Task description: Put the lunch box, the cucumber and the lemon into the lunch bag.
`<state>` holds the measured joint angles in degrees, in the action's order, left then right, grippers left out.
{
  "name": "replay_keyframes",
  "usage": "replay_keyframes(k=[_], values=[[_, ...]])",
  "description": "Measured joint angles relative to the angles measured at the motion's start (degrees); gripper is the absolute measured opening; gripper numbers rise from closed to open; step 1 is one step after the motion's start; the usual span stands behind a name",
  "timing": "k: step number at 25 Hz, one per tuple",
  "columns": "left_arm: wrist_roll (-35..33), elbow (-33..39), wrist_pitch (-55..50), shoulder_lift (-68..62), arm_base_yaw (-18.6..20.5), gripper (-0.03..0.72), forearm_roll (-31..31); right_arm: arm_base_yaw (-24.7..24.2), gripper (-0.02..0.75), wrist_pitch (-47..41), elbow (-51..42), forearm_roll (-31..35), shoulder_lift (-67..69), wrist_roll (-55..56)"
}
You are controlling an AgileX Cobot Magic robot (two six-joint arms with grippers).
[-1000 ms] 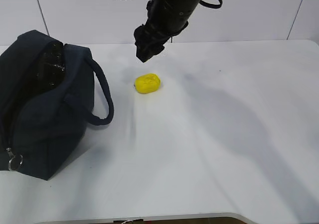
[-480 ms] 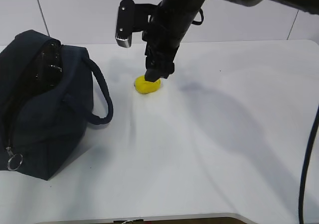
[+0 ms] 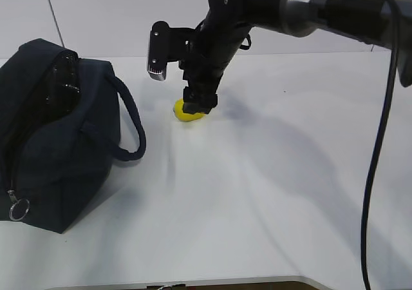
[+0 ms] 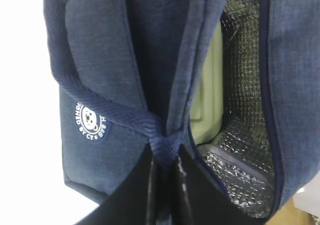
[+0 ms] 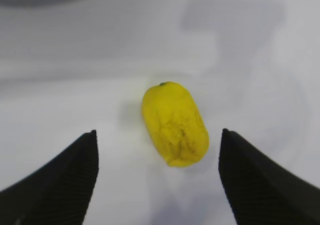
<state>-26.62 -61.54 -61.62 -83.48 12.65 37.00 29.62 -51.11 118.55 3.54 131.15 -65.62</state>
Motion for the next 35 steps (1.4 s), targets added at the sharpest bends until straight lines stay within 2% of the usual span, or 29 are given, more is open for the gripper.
replay_keyframes(k=[8, 21, 30, 35], values=[[-0.22, 0.0, 0.0, 0.0, 0.0, 0.0, 0.0, 0.0, 0.592, 5.55, 0.14, 0.0, 1.69, 0.52], [-0.46, 0.0, 0.0, 0.0, 0.0, 0.0, 0.0, -0.72, 0.592, 10.18, 0.18, 0.19, 4.3, 8.16], [-0.55, 0.0, 0.11, 0.0, 0.0, 0.0, 0.0, -2.9, 0.592, 11.48, 0.18, 6.09, 5.32, 8.82], [-0.55, 0.0, 0.34, 0.0, 0.0, 0.0, 0.0, -2.9, 0.592, 12.25, 0.18, 7.06, 5.77, 8.82]])
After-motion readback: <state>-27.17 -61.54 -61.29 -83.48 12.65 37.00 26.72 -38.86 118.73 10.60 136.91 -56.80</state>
